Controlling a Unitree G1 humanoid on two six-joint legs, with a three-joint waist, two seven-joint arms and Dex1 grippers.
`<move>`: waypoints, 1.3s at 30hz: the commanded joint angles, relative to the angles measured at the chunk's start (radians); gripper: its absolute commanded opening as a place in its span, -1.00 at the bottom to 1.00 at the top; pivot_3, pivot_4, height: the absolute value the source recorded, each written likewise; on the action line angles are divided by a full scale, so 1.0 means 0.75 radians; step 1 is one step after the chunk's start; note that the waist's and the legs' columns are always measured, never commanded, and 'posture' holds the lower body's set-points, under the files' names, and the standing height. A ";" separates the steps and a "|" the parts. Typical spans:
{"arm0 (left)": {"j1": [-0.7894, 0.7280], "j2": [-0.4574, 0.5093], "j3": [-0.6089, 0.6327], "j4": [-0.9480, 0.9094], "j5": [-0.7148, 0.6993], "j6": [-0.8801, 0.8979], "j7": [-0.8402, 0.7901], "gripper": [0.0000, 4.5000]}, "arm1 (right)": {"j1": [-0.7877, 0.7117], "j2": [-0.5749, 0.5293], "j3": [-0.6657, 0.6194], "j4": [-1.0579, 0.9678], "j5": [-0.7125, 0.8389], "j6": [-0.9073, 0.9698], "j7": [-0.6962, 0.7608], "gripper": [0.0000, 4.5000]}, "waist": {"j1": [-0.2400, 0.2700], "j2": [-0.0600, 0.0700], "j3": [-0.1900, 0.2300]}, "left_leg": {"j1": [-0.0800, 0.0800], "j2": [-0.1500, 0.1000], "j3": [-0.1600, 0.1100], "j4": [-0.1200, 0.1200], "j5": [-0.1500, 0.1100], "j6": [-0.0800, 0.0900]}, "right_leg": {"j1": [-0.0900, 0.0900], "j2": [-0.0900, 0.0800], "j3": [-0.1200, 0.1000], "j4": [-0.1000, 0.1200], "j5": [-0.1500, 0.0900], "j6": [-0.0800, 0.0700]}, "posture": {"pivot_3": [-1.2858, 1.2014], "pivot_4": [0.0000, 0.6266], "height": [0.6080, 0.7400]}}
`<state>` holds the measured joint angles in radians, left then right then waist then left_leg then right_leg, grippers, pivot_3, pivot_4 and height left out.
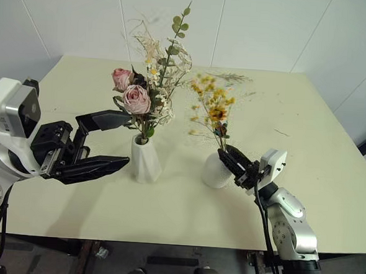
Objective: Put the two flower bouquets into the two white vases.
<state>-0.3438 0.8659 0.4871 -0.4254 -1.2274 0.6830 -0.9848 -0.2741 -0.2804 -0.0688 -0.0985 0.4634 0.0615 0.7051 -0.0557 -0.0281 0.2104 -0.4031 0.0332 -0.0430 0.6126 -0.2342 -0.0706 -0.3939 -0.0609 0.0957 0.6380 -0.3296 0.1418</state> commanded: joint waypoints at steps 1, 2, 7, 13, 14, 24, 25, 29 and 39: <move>-0.002 0.001 0.013 -0.017 0.005 -0.025 -0.004 1.00 | -0.019 -0.035 -0.015 -0.096 0.025 0.020 0.007 0.16 | 0.000 0.000 0.000 | 0.000 0.000 0.000 0.000 0.000 0.000 | 0.000 0.000 0.000 0.000 0.000 0.000 | 0.03 -0.52 1.00; -0.004 -0.001 0.008 -0.014 0.008 -0.027 -0.006 1.00 | -0.022 -0.047 -0.018 -0.107 0.023 0.028 0.008 0.33 | 0.000 0.000 0.000 | 0.000 0.000 0.000 0.000 0.000 0.000 | 0.000 0.000 0.000 0.000 0.000 0.000 | 0.03 -0.52 1.00; -0.014 -0.011 -0.011 0.000 0.021 -0.037 -0.015 1.00 | -0.009 -0.129 -0.043 -0.186 0.058 0.108 0.024 0.99 | 0.001 0.000 0.000 | 0.000 0.000 0.000 0.000 0.000 0.000 | 0.000 0.000 0.000 0.000 0.000 0.000 | 0.03 -0.52 1.00; -0.031 -0.022 -0.034 0.030 0.040 -0.053 -0.044 1.00 | 0.060 -0.352 -0.142 -0.289 0.148 0.253 0.115 0.99 | 0.006 0.000 0.000 | 0.000 0.000 0.000 0.000 0.000 0.000 | 0.000 0.000 0.000 -0.001 0.000 0.000 | 0.03 -0.52 1.00; -0.032 -0.021 -0.035 0.037 0.044 -0.056 -0.052 1.00 | 0.071 -0.400 -0.167 -0.302 0.172 0.281 0.141 0.99 | 0.007 0.000 0.000 | 0.000 0.000 0.000 0.000 0.000 0.000 | 0.001 0.000 0.000 -0.001 0.000 0.000 | 0.03 -0.52 1.00; -0.017 0.005 -0.019 0.101 0.101 -0.070 -0.138 1.00 | 0.154 -0.796 -0.393 -0.292 0.354 0.469 0.449 0.99 | 0.008 0.000 0.000 | 0.000 0.000 0.000 0.001 0.000 0.001 | 0.001 0.000 0.001 -0.001 0.000 0.000 | 0.03 -0.52 1.00; -0.019 0.010 -0.016 0.106 0.110 -0.072 -0.141 1.00 | 0.144 -0.819 -0.414 -0.263 0.353 0.463 0.470 0.99 | 0.007 0.000 0.000 | 0.000 0.000 0.000 0.001 0.000 0.001 | 0.001 0.000 0.001 -0.001 0.000 0.000 | 0.03 -0.52 1.00; -0.010 0.052 0.025 0.161 0.172 -0.100 -0.187 1.00 | 0.099 -0.911 -0.482 -0.132 0.325 0.433 0.562 0.99 | 0.006 0.000 0.000 | 0.000 0.000 0.001 0.003 0.000 0.001 | 0.002 0.000 0.001 -0.002 0.000 0.000 | 0.03 -0.52 1.00; 0.115 0.130 0.187 0.367 0.354 -0.215 -0.303 1.00 | 0.096 -0.966 -0.535 0.006 0.279 0.398 0.653 0.99 | 0.004 0.000 0.001 | 0.000 0.000 0.001 0.002 -0.001 0.001 | 0.001 0.000 0.001 -0.002 0.000 0.000 | 0.03 -0.52 1.00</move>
<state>-0.2585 0.9377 0.5786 -0.1683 -0.9798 0.5536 -1.1973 -0.1884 -0.9826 -0.4308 -0.0805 0.6655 0.3710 1.1873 -0.0526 -0.0282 0.2109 -0.4033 0.0330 -0.0421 0.6140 -0.2345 -0.0696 -0.3930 -0.0608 0.0961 0.6362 -0.3298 0.1415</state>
